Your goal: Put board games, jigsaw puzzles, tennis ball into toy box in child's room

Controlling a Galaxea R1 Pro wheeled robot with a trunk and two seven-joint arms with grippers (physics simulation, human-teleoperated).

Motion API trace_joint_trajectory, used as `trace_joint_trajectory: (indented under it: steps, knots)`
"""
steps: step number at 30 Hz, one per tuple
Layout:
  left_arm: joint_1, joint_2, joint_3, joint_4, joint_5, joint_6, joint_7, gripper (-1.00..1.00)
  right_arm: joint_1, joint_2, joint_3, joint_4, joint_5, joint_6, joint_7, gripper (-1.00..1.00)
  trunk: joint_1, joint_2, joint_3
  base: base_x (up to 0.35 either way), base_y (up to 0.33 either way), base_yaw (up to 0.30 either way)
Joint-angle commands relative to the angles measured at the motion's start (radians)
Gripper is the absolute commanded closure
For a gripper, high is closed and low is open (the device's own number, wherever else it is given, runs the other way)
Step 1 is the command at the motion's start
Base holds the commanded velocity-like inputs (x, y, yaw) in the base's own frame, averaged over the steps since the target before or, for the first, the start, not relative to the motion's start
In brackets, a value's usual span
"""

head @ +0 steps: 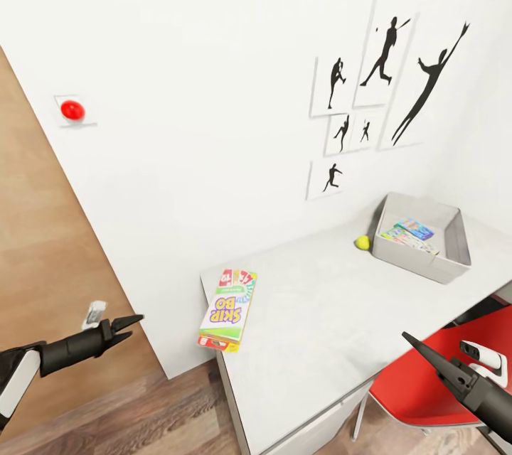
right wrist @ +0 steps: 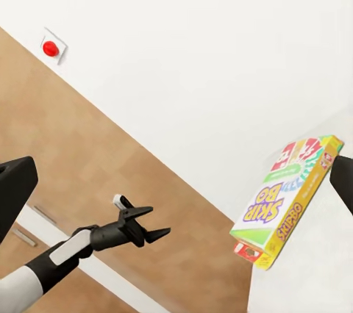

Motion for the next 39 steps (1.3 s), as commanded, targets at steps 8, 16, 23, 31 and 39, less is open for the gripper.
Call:
trace_joint_trajectory:
  steps: [8, 16, 23, 31, 39]
  knots:
    - [-0.001, -0.012, 0.001, 0.001, -0.003, 0.003, 0.007, -1.0, -0.001, 0.0, 0.0, 0.0, -0.002, 0.009, 0.002, -1.0, 0.008, -0.016, -0.004, 0.0, 0.0, -0.069]
    - [-0.001, -0.015, 0.001, 0.001, -0.004, 0.002, 0.008, -1.0, -0.001, 0.0, 0.0, 0.0, -0.002, 0.008, 0.002, -1.0, 0.008, -0.016, 0.004, 0.0, 0.0, -0.172]
    - [-0.001, -0.014, 0.001, 0.001, -0.003, 0.001, 0.007, -1.0, -0.001, 0.0, 0.0, 0.0, -0.002, 0.008, 0.002, -1.0, 0.008, -0.016, 0.013, 0.0, 0.0, -0.193]
    - [-0.001, -0.014, 0.001, 0.001, -0.003, 0.002, 0.009, -1.0, -0.001, 0.001, 0.001, 0.0, 0.0, 0.007, 0.001, -1.0, 0.008, -0.016, 0.02, 0.0, 0.0, -0.147]
    - [-0.001, -0.014, 0.001, 0.001, -0.001, 0.005, 0.01, -1.0, -0.001, 0.001, 0.001, 0.0, 0.0, 0.007, 0.0, -1.0, 0.008, -0.016, 0.022, 0.0, 0.0, -0.031]
